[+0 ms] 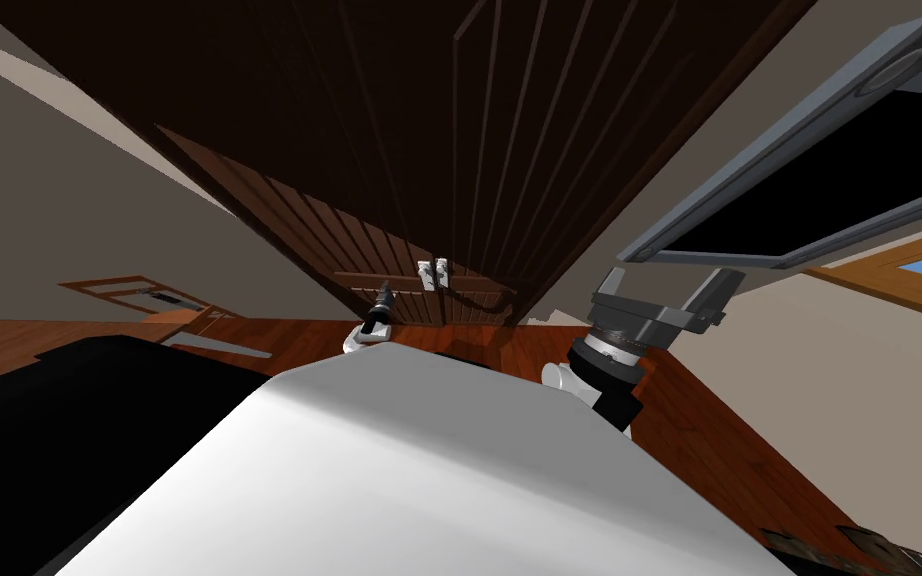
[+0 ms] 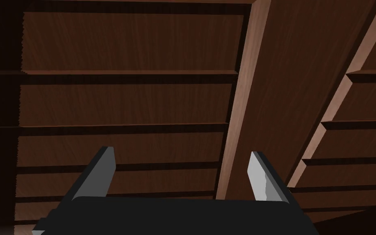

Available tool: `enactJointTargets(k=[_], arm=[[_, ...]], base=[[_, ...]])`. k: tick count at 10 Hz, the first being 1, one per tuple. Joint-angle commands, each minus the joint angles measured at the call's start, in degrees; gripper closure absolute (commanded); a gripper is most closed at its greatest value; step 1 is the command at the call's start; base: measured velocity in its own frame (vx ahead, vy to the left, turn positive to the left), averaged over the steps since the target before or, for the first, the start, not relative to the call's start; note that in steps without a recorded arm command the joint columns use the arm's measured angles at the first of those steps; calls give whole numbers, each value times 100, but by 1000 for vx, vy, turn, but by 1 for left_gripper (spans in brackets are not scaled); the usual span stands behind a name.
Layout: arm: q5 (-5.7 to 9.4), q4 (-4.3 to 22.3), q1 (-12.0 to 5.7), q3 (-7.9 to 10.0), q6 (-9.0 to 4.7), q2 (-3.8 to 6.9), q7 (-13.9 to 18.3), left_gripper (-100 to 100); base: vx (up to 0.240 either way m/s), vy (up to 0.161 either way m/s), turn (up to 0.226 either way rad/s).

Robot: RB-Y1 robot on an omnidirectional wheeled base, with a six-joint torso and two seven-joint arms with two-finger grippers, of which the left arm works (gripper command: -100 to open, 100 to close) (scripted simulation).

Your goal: Pull the door open

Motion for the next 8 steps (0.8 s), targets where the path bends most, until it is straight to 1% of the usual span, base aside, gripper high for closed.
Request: enactJointTargets(k=[1, 3, 5, 6, 7, 8], arm=[[-5, -6, -70, -36, -6, -22, -4, -100], [-21, -37, -189, -134, -18, -75, -10, -100], [-43, -87, -334, -269, -33, -144, -13, -100], [-38, -112, -264, -220, -14, -134, -18, -100], [-38, -112, -264, -220, -14, -134, -18, 100], [-38, -112, -264, -220, -14, -134, -18, 100]], base=[[189, -6, -99], [202, -29, -102], [243, -83, -169], [111, -46, -38], [-12, 7, 41], [-42, 14, -12]])
